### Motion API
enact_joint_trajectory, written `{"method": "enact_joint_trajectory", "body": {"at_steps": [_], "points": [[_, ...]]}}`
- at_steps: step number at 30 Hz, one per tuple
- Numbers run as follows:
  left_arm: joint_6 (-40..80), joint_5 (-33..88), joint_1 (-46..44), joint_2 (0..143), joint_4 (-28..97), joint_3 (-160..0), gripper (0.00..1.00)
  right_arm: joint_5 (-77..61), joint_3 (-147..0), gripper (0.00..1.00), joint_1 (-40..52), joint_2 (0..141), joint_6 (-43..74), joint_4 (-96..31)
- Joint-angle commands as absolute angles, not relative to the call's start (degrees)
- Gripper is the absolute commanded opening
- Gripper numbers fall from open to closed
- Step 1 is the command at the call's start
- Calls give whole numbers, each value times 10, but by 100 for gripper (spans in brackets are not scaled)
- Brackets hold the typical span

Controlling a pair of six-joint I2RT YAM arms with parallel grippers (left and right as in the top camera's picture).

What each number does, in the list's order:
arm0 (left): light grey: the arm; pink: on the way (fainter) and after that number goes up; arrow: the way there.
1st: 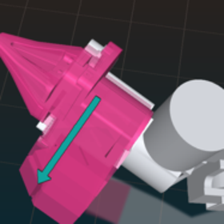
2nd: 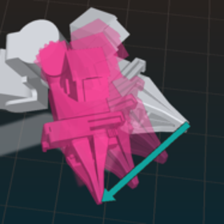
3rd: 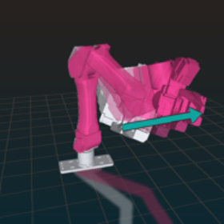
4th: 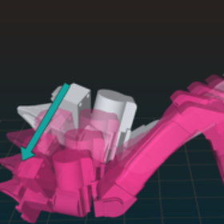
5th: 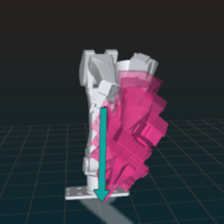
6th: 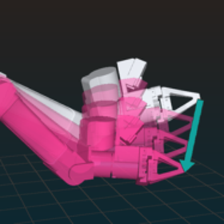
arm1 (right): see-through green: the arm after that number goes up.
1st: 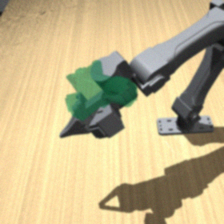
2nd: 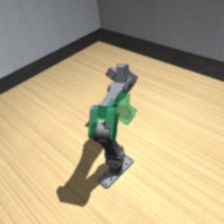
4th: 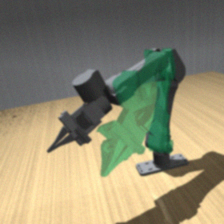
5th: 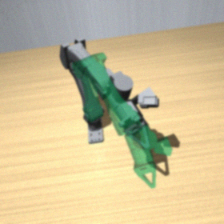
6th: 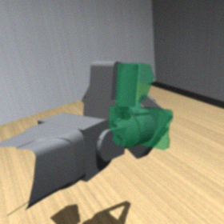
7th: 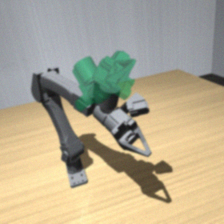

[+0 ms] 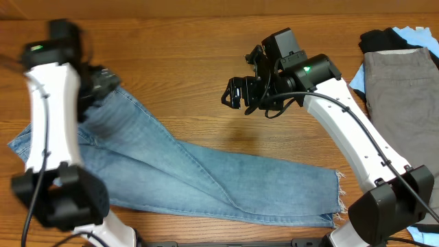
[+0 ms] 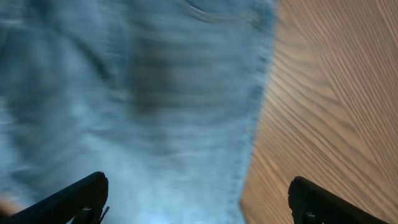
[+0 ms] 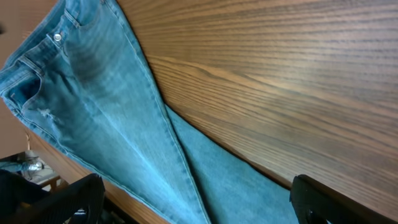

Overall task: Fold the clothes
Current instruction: 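Press the left gripper onto the jeans upper leg to smooth it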

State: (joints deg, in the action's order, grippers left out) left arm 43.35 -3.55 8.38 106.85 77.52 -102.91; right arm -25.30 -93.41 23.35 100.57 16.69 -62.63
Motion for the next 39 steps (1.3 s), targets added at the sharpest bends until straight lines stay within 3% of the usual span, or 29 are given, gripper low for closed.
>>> {"method": "enact_joint_trajectory", "body": {"at_steps": [1,11,39], "points": [[463,-29,46,1135,758,-1036,95,-256,-933,100,215,1005,167,-635],[472,-41,-29,1265,745,-1036,95,-256,-933,100,187,1005,165,-655],[513,-107,5,1301,713,-1035,85,-256,-933,100,187,1005,161,-666]]}}
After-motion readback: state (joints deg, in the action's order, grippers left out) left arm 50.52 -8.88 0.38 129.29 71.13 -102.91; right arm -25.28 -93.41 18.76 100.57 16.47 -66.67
